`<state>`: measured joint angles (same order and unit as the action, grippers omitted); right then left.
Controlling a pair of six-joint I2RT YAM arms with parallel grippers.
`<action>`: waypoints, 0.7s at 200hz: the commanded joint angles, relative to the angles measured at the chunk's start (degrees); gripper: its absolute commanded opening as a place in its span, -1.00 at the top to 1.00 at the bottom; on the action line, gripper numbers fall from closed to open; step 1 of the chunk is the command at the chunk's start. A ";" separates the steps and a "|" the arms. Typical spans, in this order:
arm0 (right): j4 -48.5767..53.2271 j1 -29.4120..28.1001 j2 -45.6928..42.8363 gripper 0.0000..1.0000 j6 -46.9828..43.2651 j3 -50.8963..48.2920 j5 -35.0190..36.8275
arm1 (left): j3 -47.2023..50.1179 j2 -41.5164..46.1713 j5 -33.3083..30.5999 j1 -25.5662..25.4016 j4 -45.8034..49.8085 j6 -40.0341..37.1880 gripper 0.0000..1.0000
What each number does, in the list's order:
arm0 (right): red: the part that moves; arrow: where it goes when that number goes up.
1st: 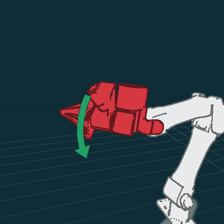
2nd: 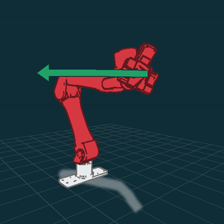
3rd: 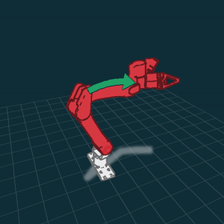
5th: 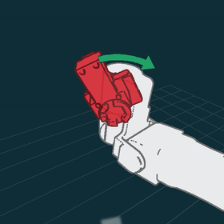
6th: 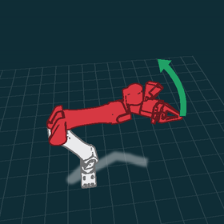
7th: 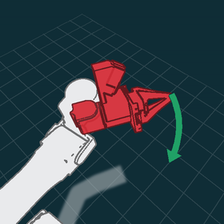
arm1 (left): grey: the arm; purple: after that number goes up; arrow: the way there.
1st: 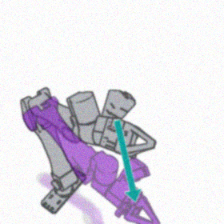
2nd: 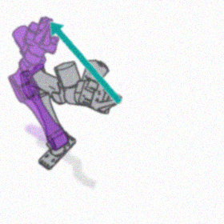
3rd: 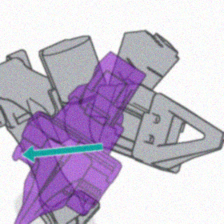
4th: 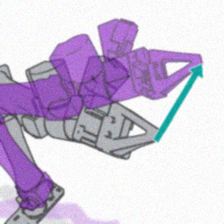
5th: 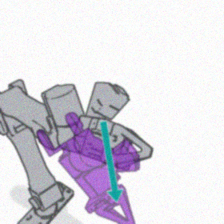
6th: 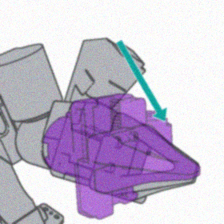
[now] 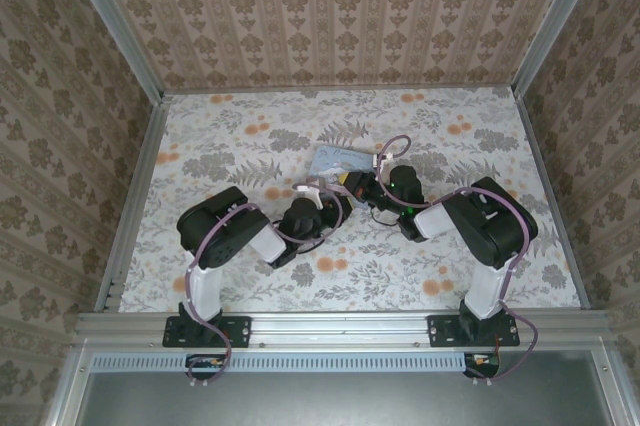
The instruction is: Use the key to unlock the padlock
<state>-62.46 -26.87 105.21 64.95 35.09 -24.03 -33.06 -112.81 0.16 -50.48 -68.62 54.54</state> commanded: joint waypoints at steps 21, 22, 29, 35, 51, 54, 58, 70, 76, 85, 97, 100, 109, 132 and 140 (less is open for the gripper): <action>5.42 -0.46 3.07 1.00 0.88 -1.87 -1.28 | -1.43 -1.21 -0.64 -0.41 -1.81 1.44 0.31; 5.46 -0.46 3.03 1.00 0.93 -1.87 -1.28 | -1.41 -1.20 -0.67 -0.41 -1.84 1.48 0.31; 5.43 -0.46 3.16 1.00 0.96 -1.82 -1.39 | -1.32 -1.44 -0.74 -0.35 -1.95 1.58 0.31; 5.44 -0.46 3.14 1.00 0.96 -1.78 -1.37 | -1.15 -1.53 -0.89 -0.39 -2.03 1.55 0.32; 5.34 -0.48 3.26 1.00 0.94 -1.78 -1.37 | -0.63 -1.75 -1.59 -0.39 -2.36 1.77 0.33; 5.32 -0.46 3.33 1.00 0.97 -1.78 -1.37 | -0.53 -1.79 -1.73 -0.41 -2.55 1.90 0.34; 5.24 -0.46 3.29 1.00 0.98 -1.78 -1.39 | -0.34 -1.84 -1.90 -0.40 -2.71 1.96 0.35; 5.24 -0.46 3.29 1.00 1.07 -1.70 -1.37 | 0.01 -2.04 -2.13 -0.30 -3.18 2.06 0.39; 5.28 -0.45 3.29 1.00 1.00 -1.69 -1.38 | 0.16 -2.05 -2.18 -0.32 -3.27 2.06 0.40; 5.26 -0.37 3.40 1.00 1.08 -1.69 -1.39 | 0.32 -2.06 -2.43 -0.32 -3.44 2.09 0.41; 5.28 -0.37 3.31 1.00 0.99 -1.69 -1.45 | 0.51 -2.19 -2.67 -0.31 -3.80 2.23 0.41; 5.27 -0.37 3.34 1.00 0.99 -1.74 -1.42 | 0.59 -2.23 -2.68 -0.24 -3.87 2.23 0.41; 5.24 -0.38 3.31 1.00 0.99 -1.78 -1.42 | 0.65 -2.16 -2.64 -0.14 -3.99 2.32 0.41; 5.24 -0.29 3.34 1.00 0.97 -2.02 -1.38 | 0.98 -1.90 -2.71 0.13 -4.11 2.23 0.44; 5.24 -0.29 3.31 1.00 0.99 -2.04 -1.37 | 1.01 -1.81 -2.71 0.27 -4.15 2.23 0.46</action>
<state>-63.26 -26.87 105.60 65.19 35.03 -24.05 -32.82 -114.41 -1.56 -50.59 -69.89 55.99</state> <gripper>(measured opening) 0.067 0.280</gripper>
